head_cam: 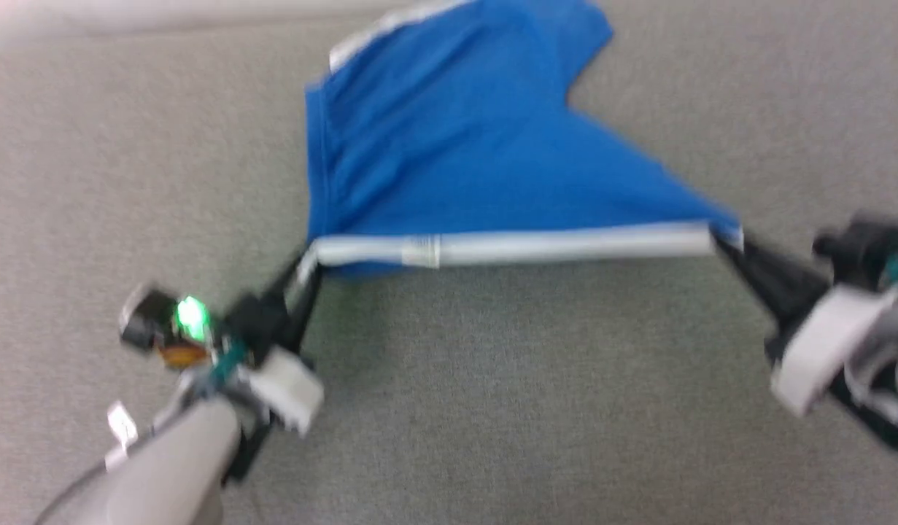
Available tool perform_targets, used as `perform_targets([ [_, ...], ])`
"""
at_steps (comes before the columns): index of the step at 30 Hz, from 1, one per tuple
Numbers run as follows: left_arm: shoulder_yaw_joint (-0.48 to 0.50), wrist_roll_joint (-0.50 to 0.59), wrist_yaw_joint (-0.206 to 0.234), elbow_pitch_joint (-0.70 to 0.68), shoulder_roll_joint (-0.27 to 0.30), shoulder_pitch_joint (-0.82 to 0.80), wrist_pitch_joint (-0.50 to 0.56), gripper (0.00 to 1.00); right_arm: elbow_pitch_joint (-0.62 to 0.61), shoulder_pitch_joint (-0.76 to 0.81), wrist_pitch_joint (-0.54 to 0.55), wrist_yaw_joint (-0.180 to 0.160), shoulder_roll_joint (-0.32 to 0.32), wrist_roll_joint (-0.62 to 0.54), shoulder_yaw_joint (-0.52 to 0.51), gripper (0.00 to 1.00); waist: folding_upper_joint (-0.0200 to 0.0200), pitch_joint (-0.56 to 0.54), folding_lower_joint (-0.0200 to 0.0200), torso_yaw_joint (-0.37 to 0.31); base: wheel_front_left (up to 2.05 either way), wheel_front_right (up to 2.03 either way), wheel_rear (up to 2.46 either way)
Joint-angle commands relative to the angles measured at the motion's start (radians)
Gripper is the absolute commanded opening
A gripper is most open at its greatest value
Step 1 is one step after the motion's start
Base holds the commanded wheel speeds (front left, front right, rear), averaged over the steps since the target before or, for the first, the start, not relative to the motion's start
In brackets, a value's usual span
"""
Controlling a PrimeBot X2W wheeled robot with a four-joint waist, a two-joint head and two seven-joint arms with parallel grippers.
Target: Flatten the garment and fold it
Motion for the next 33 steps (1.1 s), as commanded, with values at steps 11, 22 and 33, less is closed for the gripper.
perform_targets([
  [11, -0.041, -0.051, 0.064, -0.082, 0.069, 0.317, 0.045, 0.0, -0.206, 0.531, 0.114, -0.002, 0.033, -0.006, -0.142, 0.0, -0.0001, -0.244, 0.0004, 0.03, 0.0, 0.0, 0.0],
  [22, -0.06, -0.052, 0.061, -0.218, 0.097, 0.327, 0.114, 0.0, -0.339, 0.63, 0.181, -0.002, 0.167, -0.123, -0.356, 0.0, -0.0001, -0.228, 0.0004, 0.087, 0.0, 0.0, 0.0],
  [33, -0.076, -0.01, -0.025, -0.036, -0.024, -0.037, 0.12, 0.0, -0.13, 0.078, 0.286, -0.002, 0.085, -0.156, -0.27, 0.0, -0.0001, -0.014, 0.0004, 0.139, 0.0, 0.0, 0.0],
])
